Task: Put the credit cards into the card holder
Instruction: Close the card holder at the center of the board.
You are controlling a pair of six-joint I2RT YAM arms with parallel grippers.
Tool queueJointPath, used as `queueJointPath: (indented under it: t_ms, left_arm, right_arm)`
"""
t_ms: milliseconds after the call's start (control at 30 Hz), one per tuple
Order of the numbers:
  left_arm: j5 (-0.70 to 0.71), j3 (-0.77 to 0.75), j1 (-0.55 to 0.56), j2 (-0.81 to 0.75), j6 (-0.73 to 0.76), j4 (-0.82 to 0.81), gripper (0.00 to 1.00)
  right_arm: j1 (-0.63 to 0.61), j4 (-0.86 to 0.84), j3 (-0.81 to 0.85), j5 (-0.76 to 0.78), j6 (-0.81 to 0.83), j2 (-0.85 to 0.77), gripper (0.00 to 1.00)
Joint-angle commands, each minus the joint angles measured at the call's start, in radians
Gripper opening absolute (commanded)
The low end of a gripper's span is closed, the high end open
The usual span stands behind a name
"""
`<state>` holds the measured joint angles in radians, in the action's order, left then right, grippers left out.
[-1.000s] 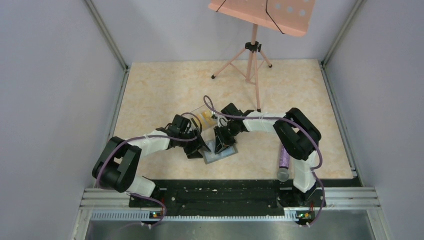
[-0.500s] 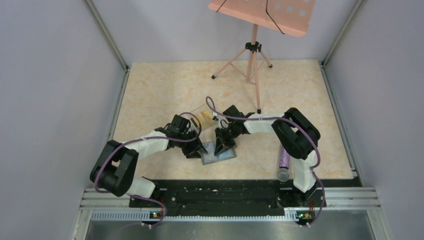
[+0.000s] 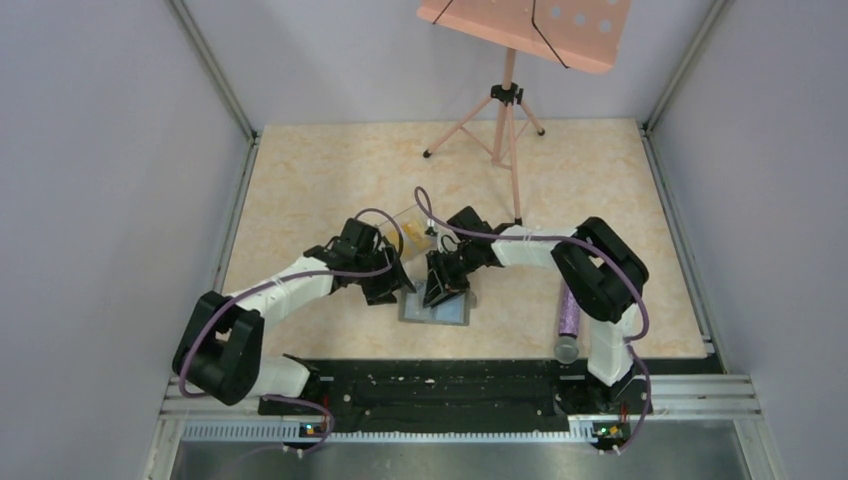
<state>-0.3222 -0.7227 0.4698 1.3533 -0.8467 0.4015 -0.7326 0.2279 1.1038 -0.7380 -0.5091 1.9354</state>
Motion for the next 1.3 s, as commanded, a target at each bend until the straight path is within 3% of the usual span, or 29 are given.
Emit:
queueJointPath:
  t_ms: [0, 233, 367, 500, 700, 833, 1000, 1100, 1267]
  left_arm:
    - [-0.010, 0.049, -0.016, 0.049, 0.018, -0.062, 0.62]
    - [-0.097, 0.082, -0.022, 0.156, 0.032, -0.208, 0.62]
    - [-0.142, 0.080, -0.028, 0.197, 0.034, -0.265, 0.61]
    - [-0.203, 0.070, -0.028, 0.179, 0.031, -0.319, 0.58]
    - [-0.335, 0.058, -0.026, 0.089, 0.029, -0.374, 0.54]
    - [-0.378, 0.035, -0.018, 0.081, 0.033, -0.354, 0.52]
    - [-0.297, -0.039, 0.004, 0.136, 0.095, -0.205, 0.48]
    - [-0.242, -0.100, 0.023, 0.192, 0.131, -0.114, 0.41]
    - [-0.157, -0.179, 0.040, 0.224, 0.168, 0.018, 0.14]
  right_arm:
    - [-0.007, 0.049, 0.055, 0.039, 0.049, -0.087, 0.35]
    - [-0.002, 0.200, 0.049, 0.202, 0.146, -0.125, 0.32]
    - [0.007, 0.233, 0.001, 0.295, 0.191, -0.133, 0.24]
    - [0.012, 0.223, -0.037, 0.288, 0.224, -0.090, 0.09]
    - [0.012, 0.197, -0.034, 0.266, 0.225, -0.040, 0.04]
    - [0.013, 0.196, -0.016, 0.257, 0.220, -0.030, 0.03]
    - [0.020, 0.194, -0.002, 0.230, 0.207, -0.041, 0.05]
    - [0.028, 0.183, -0.002, 0.200, 0.194, -0.061, 0.07]
    - [0.042, 0.178, 0.004, 0.176, 0.183, -0.107, 0.11]
